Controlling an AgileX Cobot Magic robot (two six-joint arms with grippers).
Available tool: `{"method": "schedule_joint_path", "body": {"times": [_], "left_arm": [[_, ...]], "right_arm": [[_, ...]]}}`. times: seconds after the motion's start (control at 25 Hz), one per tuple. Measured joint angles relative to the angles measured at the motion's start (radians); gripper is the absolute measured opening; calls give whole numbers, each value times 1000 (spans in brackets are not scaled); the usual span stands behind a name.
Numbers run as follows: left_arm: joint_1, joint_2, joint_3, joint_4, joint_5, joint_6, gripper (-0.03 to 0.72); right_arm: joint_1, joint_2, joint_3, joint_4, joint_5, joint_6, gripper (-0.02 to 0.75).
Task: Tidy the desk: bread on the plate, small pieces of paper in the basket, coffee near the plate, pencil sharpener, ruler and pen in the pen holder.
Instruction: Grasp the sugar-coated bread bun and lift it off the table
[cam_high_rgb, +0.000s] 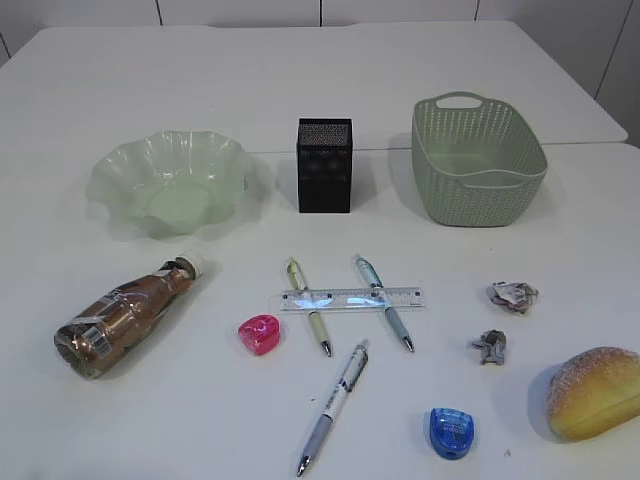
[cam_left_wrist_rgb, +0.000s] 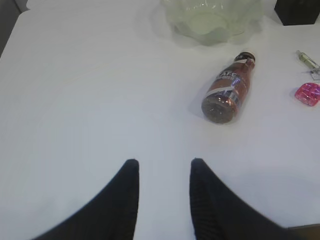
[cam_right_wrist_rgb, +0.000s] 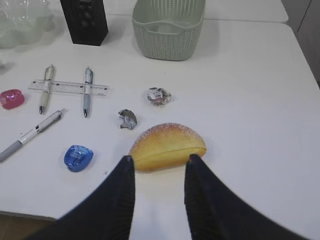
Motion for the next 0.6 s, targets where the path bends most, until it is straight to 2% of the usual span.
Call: {"method": "schedule_joint_path", "body": {"times": [0.24,0.48,0.6], "left_arm": [[0,65,-41,-21,-10,0,257],[0,68,-50,-39,-19,0,335],[0,79,-50,-47,-19,0,349]], "right_arm": [[0,47,-8,2,-16,0,286],[0,135,-8,2,-52,0,336],[0,162,-8,2,-79,0,341]]}}
